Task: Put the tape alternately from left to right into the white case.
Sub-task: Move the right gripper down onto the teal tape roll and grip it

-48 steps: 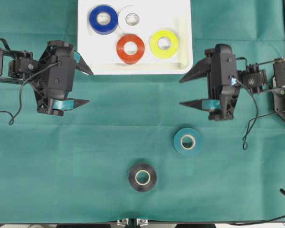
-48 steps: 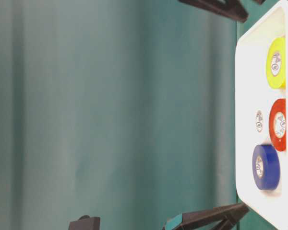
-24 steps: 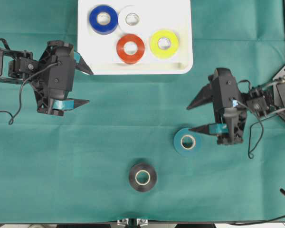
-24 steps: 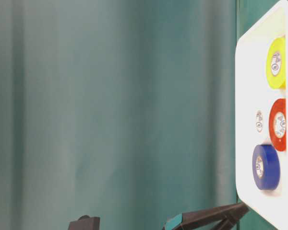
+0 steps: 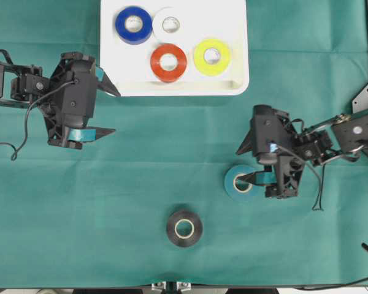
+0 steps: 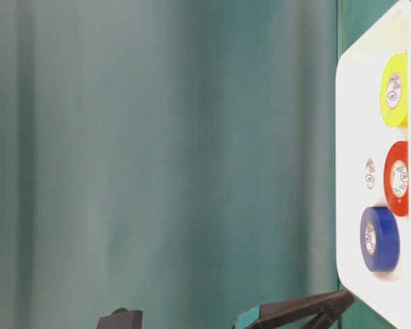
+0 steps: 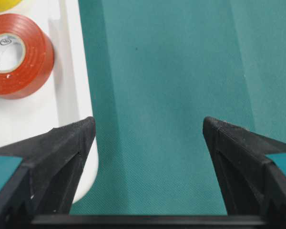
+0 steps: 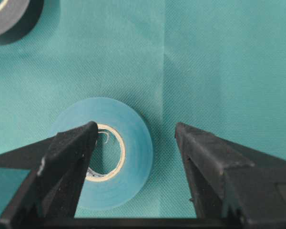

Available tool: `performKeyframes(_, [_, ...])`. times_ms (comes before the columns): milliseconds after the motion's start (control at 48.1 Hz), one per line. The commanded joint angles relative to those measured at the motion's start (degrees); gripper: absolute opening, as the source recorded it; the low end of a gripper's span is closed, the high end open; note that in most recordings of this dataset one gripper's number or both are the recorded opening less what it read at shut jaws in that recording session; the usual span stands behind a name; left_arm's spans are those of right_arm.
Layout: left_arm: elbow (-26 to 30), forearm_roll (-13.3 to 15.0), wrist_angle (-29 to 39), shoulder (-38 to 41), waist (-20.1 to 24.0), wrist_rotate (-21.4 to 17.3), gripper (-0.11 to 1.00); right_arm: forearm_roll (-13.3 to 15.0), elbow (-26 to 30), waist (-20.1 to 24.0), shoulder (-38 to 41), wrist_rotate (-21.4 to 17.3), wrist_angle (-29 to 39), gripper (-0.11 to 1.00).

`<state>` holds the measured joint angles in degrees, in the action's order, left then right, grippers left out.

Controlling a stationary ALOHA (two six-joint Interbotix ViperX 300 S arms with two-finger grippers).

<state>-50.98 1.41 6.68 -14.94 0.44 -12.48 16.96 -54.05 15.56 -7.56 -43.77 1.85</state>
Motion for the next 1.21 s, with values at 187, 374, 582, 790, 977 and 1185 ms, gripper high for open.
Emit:
performKeyframes(187, [0.5,0.2,-0.6,-0.5,-0.2,0.1,0.74,-0.1,2.1,1.7,1.9,-1.2,1.8,0.76])
performKeyframes(374, [0.5,0.2,-0.5,-0.5,-0.2,0.1,0.74,-0.1,1.9,1.7,3.9,-2.2,1.9,0.76])
performKeyframes(582, [0.6,0.2,-0.5,-0.5,-0.2,0.1,0.74,-0.1,2.4,1.5,7.4,-2.3,1.8,0.76])
performKeyframes(790, [0.6,0.1,-0.6,-0.5,-0.2,0.1,0.74,-0.1,2.7,1.2,8.3,-2.3,1.8,0.75])
performKeyframes(977, [0.5,0.1,-0.5,-0.5,-0.2,0.1,0.74,0.0,3.3,1.2,8.3,-2.3,1.9,0.72])
performKeyframes(1185, [0.4,0.2,-0.5,-0.5,-0.2,0.1,0.74,0.0,4.0,1.2,7.0,-2.3,1.9,0.30])
